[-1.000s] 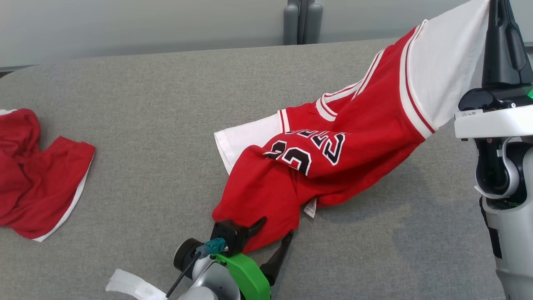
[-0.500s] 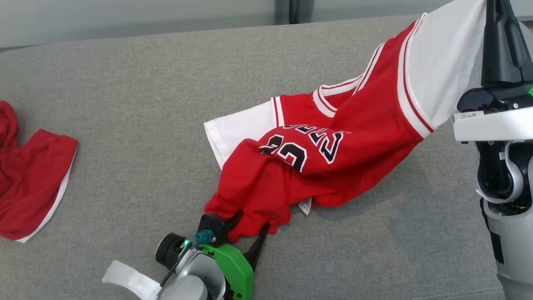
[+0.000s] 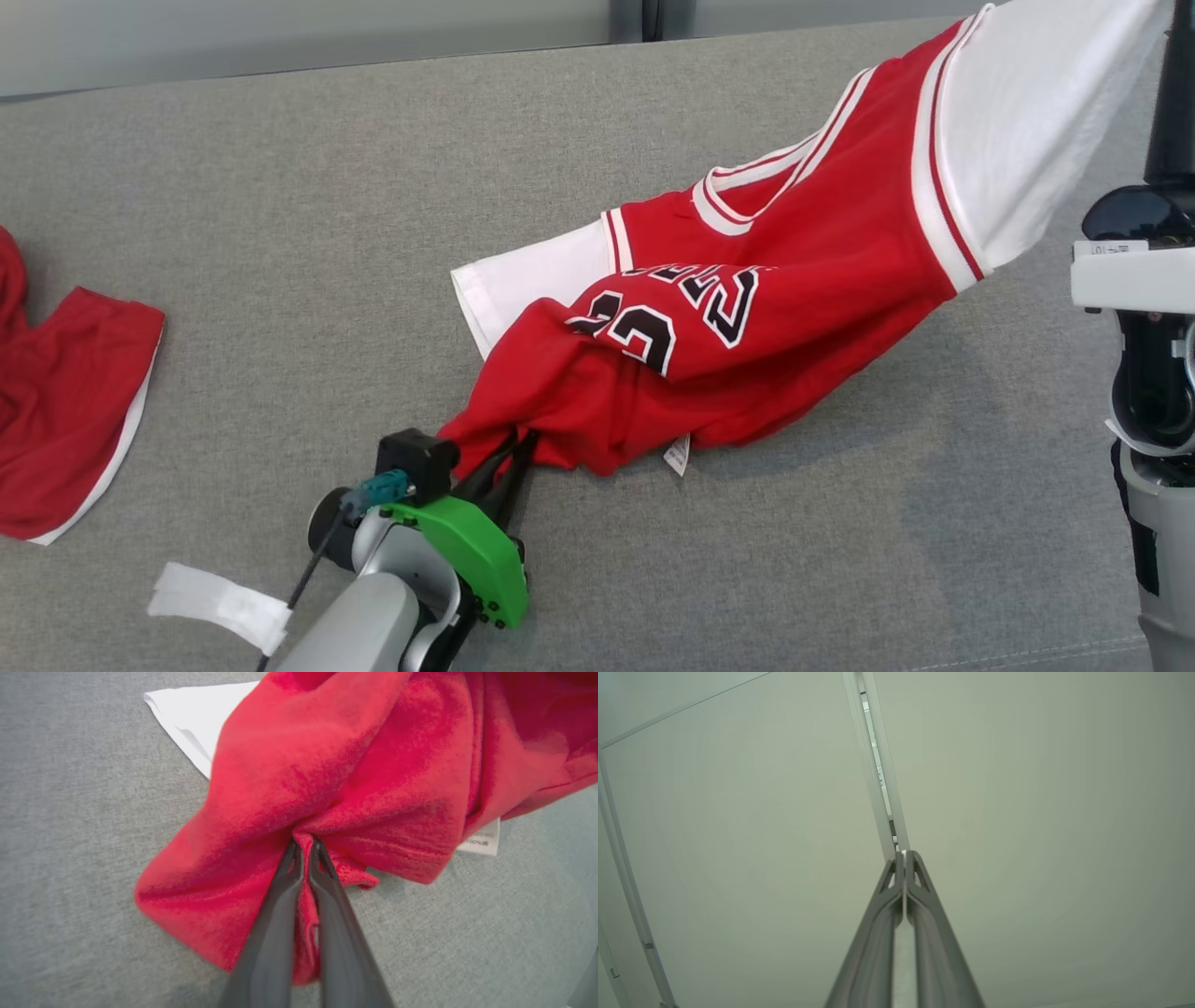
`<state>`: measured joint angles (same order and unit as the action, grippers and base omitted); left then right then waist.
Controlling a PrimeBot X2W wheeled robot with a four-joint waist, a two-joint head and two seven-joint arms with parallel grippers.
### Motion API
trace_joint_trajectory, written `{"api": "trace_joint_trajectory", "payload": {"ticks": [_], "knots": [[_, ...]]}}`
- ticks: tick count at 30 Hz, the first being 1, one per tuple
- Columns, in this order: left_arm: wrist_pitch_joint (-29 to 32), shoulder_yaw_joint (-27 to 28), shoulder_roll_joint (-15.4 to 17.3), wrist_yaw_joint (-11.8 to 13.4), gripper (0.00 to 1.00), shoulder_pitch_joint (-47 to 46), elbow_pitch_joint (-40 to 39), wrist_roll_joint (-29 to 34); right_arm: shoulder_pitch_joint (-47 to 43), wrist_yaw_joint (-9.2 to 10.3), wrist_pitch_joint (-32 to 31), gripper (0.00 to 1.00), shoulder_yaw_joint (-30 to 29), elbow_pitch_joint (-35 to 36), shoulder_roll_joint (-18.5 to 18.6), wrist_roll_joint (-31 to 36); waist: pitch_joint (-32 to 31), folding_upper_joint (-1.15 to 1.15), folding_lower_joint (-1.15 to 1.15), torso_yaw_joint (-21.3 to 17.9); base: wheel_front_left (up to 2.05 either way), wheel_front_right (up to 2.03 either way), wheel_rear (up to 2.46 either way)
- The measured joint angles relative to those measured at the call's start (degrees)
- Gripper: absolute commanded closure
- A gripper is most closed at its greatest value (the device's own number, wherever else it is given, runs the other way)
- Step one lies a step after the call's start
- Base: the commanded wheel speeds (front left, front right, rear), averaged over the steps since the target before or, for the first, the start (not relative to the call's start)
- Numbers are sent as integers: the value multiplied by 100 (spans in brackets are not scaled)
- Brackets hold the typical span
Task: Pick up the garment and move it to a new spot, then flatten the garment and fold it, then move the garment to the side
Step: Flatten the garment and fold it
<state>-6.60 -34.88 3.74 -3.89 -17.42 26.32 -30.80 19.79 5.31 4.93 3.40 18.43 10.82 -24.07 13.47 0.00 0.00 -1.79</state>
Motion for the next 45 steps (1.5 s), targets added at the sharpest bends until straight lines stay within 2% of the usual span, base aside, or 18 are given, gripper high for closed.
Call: {"api": "trace_joint_trajectory", "payload": {"ticks": [8, 14, 18, 20, 21, 23, 27, 29, 34, 39, 41, 42, 45], "knots": [[-11, 349, 357, -324, 100, 229, -1428, -932, -285, 63, 223, 100, -481, 394, -70, -131, -237, 0, 0, 125, 0, 0, 0], [3, 421, 739, -367, 100, 447, -3018, -1661, -396, 62, 259, 100, -550, 824, -223, -528, -491, 0, 0, 232, 0, 0, 0], [105, 625, 1113, -367, 100, 470, -4064, -2186, -408, 59, 199, 100, -546, 1165, -323, -829, -635, 0, 0, 260, 0, 0, 0], [220, 880, 1300, -367, 100, 471, -4286, -2334, -462, 59, 103, 100, -548, 1196, -337, -875, -668, 0, 0, 255, 0, 0, 0], [322, 1049, 1451, -366, 100, 471, -4297, -2394, -531, 60, 33, 100, -545, 1191, -336, -878, -670, 0, 0, 244, 0, 0, 0], [567, 1239, 1619, -365, 100, 482, -4259, -2900, -684, 67, -87, 100, -515, 1113, -361, -970, -646, 0, 0, 219, 0, 0, 0], [1199, 1271, 1651, -353, 100, 541, -3459, -3572, -986, 92, -366, 100, -380, 653, -380, -1087, -528, 0, 0, 161, 0, 0, 0], [1473, 1238, 1651, -216, 100, 602, -2959, -3806, -1102, 92, -485, 100, -267, 308, -396, -1079, -452, 0, 0, 126, 0, 0, 0], [1828, 1043, 1564, 7, 100, 480, -2084, -3778, -1214, 93, -548, 100, -171, -428, -370, -916, -226, 0, 0, 15, 0, 0, 0], [1711, 970, 1535, 122, 100, -255, -1529, -2989, -1197, 93, -438, 100, -99, -833, -374, -698, 12, 0, 0, -96, 0, 0, 0], [1539, 949, 1515, 223, 51, -498, -1299, -2624, -1178, 93, -338, 100, -63, -960, -407, -650, 99, 0, 0, -129, 0, 0, 0], [1474, 917, 1515, 241, 0, -569, -1196, -2460, -1155, 93, -292, 100, -47, -1017, -434, -651, 135, 0, 0, -141, 0, 0, 0], [1402, 692, 1533, 292, 0, -620, -915, -2026, -1067, 92, -142, 100, -13, -1147, -530, -645, 211, 0, 1, -152, 0, 0, 0]]}}
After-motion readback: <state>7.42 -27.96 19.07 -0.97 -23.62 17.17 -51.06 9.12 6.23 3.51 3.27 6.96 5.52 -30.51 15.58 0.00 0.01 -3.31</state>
